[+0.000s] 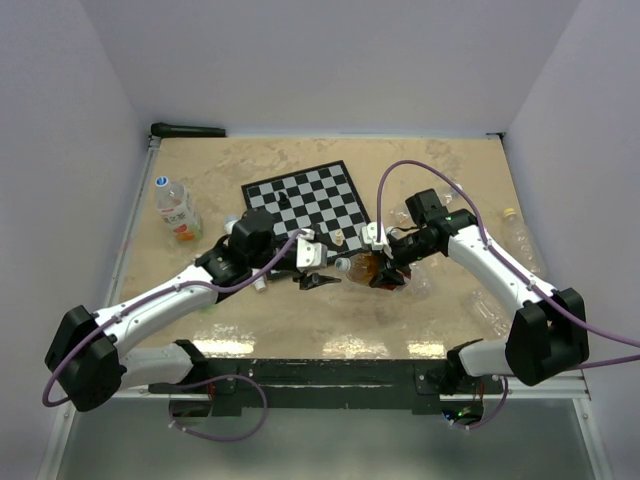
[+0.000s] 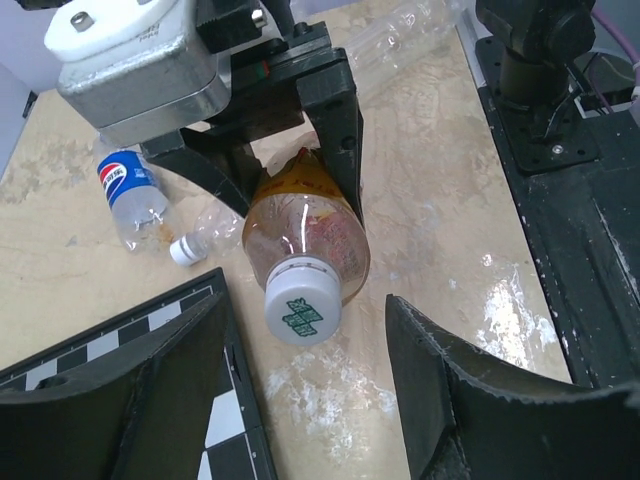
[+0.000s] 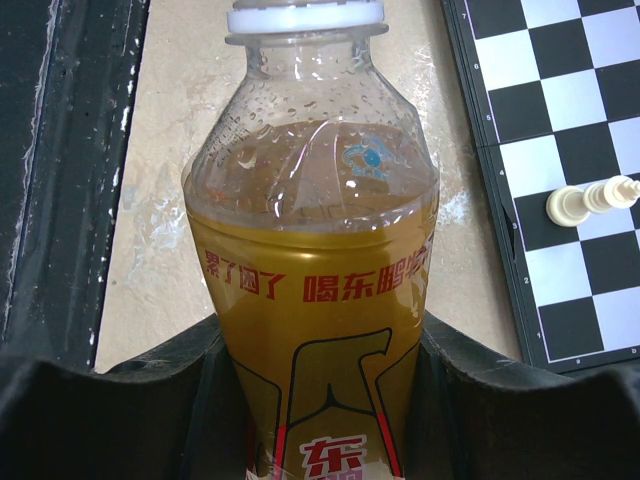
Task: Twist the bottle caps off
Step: Unscrew the bottle cap from the plastic bottle.
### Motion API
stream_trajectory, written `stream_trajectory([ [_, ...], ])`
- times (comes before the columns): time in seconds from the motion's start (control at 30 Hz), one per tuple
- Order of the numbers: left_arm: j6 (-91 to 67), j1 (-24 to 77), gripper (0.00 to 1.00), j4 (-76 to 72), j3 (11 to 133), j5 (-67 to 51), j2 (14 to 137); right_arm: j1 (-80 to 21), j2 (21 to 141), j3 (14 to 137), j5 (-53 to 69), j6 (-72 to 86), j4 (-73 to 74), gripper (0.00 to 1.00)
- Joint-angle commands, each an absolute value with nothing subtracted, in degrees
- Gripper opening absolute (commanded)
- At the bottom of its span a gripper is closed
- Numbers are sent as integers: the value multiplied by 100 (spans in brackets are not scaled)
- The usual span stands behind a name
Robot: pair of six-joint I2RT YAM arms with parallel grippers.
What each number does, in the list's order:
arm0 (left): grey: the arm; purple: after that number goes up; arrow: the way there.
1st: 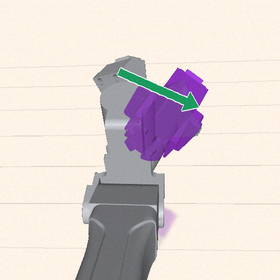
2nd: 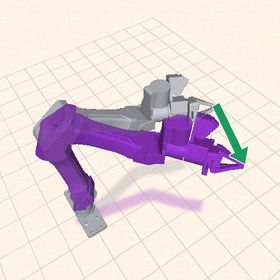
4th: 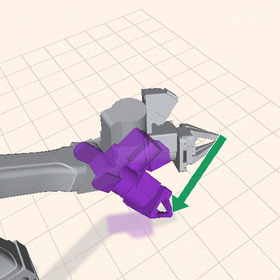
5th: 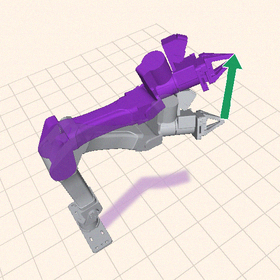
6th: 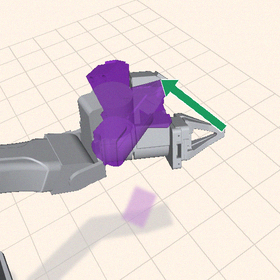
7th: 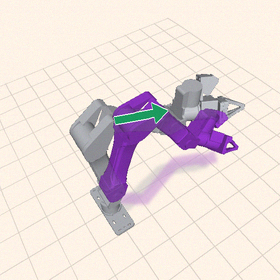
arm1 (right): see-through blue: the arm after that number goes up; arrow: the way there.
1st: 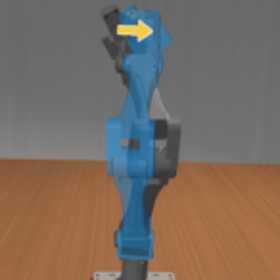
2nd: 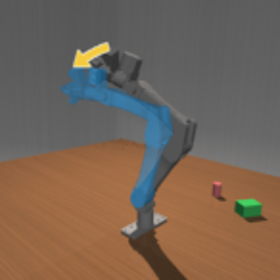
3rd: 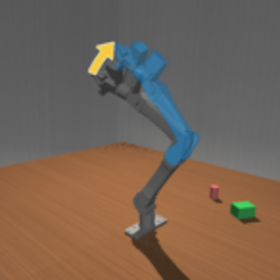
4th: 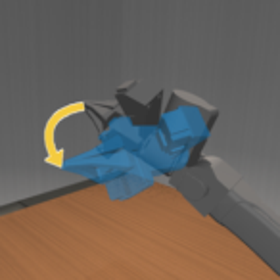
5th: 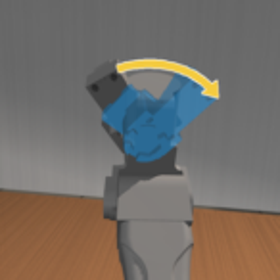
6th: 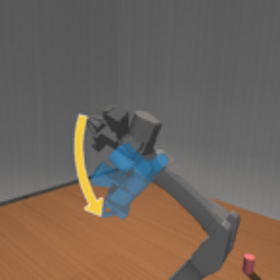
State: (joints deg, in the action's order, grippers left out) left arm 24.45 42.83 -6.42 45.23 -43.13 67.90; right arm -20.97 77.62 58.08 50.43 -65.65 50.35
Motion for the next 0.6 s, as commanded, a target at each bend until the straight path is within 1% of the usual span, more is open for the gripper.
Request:
stream_trajectory([
  [0.0,2347,4412,67,-1081,4685,-4474,6855,-2092,7787,5827,5124,-6653,5106,7],
  [0.13,2355,4456,62,-1055,4711,-4412,6926,-2092,7787,5827,5124,-6645,5098,7],
  [0.23,2347,4465,54,-1020,4728,-4377,6943,-2092,7787,5827,5124,-6645,5098,7],
  [0.27,2347,4465,50,-993,4755,-4351,6969,-2092,7796,5827,5124,-6645,5098,7],
  [0.3,2347,4465,43,-941,4781,-4333,6987,-2100,7796,5827,5124,-6645,5098,7],
  [0.37,2286,4465,26,-853,4842,-4298,7005,-2092,7787,5827,5124,-6645,5098,7],
  [0.43,2137,4465,3,-826,4886,-4254,7005,-2092,7787,5827,5124,-6645,5098,7],
  [0.47,2049,4465,0,-800,4887,-4210,7005,-2092,7796,5827,5124,-6645,5098,7],
  [0.57,1488,4465,0,-756,4922,-3956,6917,-2092,7787,5818,5115,-6636,5098,6],
])
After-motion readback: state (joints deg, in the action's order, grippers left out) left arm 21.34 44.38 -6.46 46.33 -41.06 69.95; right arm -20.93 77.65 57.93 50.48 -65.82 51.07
